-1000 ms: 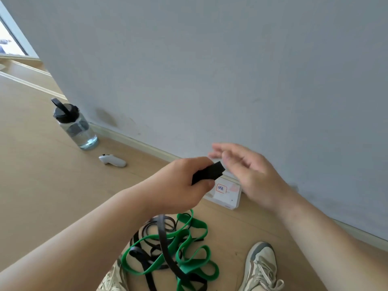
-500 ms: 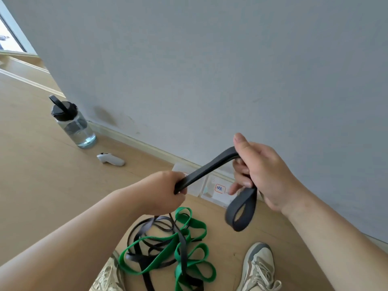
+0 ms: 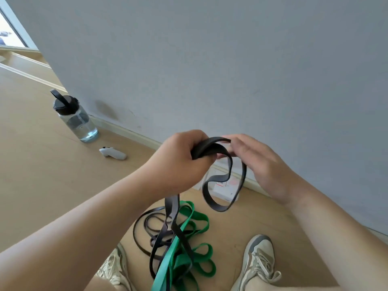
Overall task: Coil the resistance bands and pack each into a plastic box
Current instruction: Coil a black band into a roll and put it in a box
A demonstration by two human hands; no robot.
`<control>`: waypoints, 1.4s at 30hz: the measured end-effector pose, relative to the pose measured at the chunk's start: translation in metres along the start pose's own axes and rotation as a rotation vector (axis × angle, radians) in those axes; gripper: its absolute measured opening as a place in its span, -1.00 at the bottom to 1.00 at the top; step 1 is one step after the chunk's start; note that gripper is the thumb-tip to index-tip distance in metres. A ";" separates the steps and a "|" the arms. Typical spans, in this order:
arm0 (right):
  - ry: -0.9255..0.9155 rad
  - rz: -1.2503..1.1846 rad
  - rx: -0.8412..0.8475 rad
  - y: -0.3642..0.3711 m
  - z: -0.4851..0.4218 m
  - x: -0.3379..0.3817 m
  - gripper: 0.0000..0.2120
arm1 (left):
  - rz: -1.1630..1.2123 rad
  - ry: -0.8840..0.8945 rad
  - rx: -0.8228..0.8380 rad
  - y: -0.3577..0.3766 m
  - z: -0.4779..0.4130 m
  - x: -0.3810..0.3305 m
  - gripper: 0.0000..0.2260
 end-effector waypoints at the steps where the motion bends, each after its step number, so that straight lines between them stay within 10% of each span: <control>1: -0.027 -0.006 0.021 0.005 0.000 0.000 -0.69 | -0.010 0.012 0.012 0.006 0.001 -0.004 -0.95; 16: -0.069 0.437 0.108 0.031 -0.011 -0.013 -0.73 | -0.184 0.007 -0.067 0.002 -0.005 0.014 -0.70; 26: -0.148 0.275 -0.106 0.004 -0.005 0.009 -0.68 | -0.409 -0.120 0.458 0.040 0.002 0.069 -0.89; 33: 0.315 0.550 -0.024 -0.037 -0.007 -0.034 -0.69 | -0.056 -0.067 -0.010 -0.008 -0.007 0.028 -0.90; 42: 0.077 -0.056 0.220 0.014 -0.005 -0.012 -0.56 | -0.101 0.080 0.093 0.016 0.002 0.013 -0.91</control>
Point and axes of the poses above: each hand's wrist, its own z-axis away from the middle knuckle, its own y-axis out of the palm, x = y × z, the point moved 5 cm from there along -z, towards the middle knuckle, and after that the axes turned 11 degrees about -z, right-handed, at the moved point
